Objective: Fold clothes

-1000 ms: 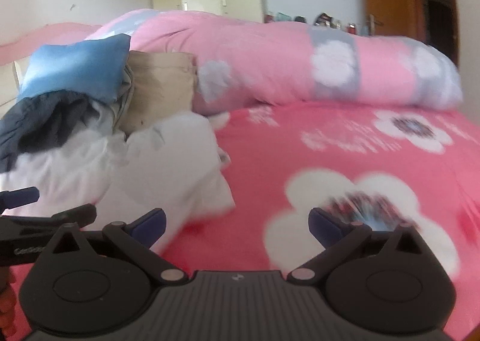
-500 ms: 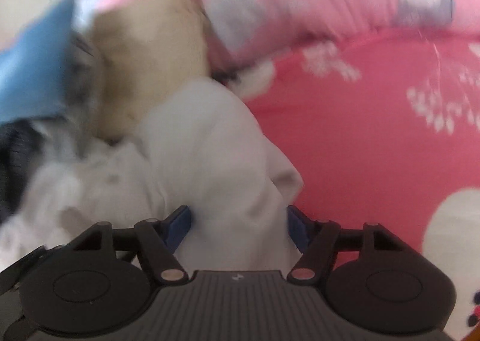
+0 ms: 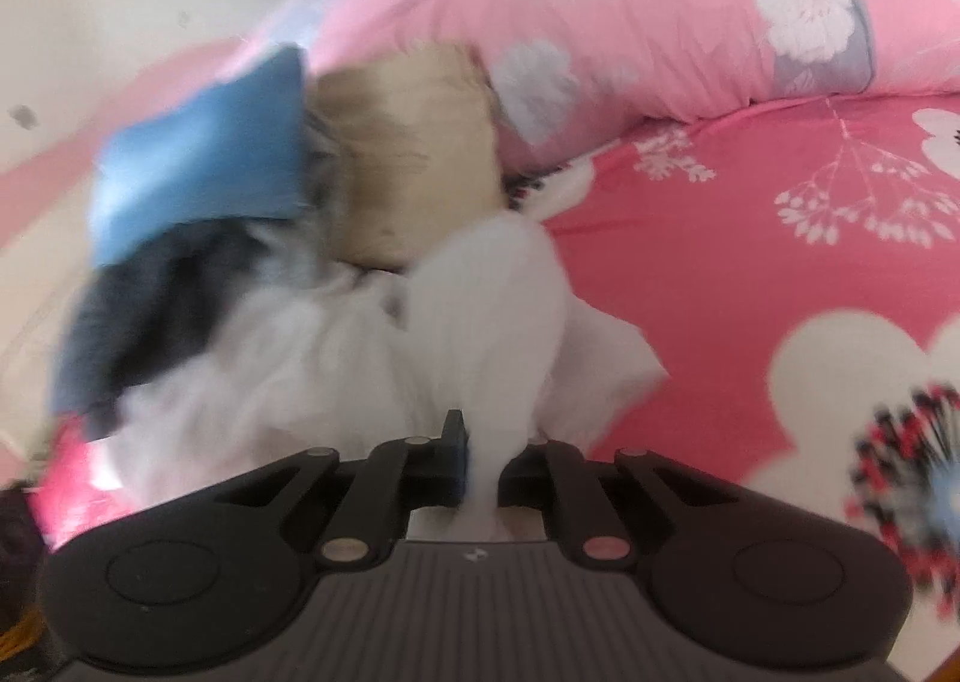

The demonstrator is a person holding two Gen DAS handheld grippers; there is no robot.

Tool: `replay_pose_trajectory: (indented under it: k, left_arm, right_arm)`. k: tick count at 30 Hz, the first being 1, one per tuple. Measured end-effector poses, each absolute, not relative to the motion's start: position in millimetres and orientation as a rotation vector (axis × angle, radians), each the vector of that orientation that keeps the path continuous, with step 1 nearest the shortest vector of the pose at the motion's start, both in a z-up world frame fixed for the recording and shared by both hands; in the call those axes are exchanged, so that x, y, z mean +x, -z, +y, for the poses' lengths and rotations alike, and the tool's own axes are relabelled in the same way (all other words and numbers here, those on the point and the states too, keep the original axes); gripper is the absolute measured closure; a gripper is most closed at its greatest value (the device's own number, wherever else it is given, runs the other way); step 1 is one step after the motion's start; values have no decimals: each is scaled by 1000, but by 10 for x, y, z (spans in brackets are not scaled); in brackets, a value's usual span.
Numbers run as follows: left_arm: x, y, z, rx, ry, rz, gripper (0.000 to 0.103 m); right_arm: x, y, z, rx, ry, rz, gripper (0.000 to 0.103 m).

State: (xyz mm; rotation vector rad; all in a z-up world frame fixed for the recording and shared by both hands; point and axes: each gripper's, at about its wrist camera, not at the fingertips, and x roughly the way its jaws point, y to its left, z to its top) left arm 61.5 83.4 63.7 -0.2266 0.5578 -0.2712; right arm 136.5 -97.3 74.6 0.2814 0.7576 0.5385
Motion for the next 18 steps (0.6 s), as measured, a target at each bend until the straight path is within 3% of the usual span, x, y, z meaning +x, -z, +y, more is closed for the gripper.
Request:
replay_pose_trajectory:
  k: [6,15,18]
  left_arm:
    - [-497,-781,590,-231,520,579,101]
    - [-1489,-445,735,-306,582,702,98]
    - [-1640,-464,820,-304,524,691,82]
  right_arm:
    - [240,-855,-1612,303,-502,722,96]
    - [-1329,-769,-2538,295,-275,728,96]
    - [-1611,-724,-2674,254,-147,690,96]
